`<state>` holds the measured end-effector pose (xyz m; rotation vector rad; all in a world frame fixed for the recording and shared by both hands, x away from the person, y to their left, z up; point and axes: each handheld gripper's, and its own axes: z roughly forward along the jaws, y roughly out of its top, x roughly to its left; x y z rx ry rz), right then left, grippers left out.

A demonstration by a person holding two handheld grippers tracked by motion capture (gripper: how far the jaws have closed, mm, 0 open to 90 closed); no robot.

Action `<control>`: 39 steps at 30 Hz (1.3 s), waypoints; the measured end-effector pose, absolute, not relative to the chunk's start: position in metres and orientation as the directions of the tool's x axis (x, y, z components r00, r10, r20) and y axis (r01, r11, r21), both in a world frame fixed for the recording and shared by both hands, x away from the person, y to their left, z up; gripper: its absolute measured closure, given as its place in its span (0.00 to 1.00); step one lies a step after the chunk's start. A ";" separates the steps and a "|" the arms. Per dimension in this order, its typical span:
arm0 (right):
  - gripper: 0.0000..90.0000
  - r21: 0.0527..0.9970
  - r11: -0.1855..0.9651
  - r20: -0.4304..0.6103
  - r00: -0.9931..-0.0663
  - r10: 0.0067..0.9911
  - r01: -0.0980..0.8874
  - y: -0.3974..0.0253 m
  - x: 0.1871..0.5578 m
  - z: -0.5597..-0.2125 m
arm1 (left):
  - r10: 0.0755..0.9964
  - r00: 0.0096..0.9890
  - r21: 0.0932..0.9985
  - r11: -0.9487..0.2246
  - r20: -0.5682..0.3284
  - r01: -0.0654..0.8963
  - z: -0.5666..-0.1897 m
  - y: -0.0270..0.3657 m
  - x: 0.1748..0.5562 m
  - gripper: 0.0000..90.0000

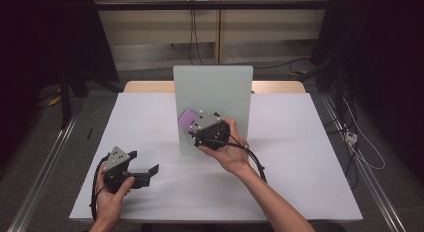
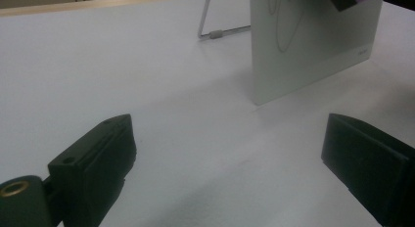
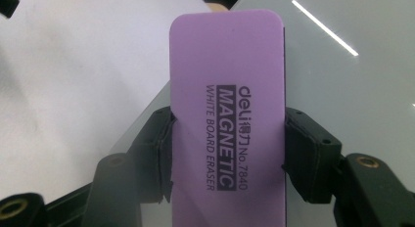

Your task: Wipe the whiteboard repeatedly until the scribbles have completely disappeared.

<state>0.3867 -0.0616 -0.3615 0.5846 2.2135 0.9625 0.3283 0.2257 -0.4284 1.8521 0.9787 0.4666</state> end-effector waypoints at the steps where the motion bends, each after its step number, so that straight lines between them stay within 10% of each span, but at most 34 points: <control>1: 0.46 0.760 0.635 -0.380 -0.697 0.608 0.140 -0.061 0.386 -0.364 | 0.790 0.606 0.877 -0.223 -0.093 0.425 -0.429 0.225 0.328 0.06; 39: 0.46 0.658 0.738 -0.290 -0.854 0.431 0.149 -0.022 0.386 -0.410 | 0.789 0.608 0.878 -0.223 -0.093 0.424 -0.428 0.225 0.328 0.06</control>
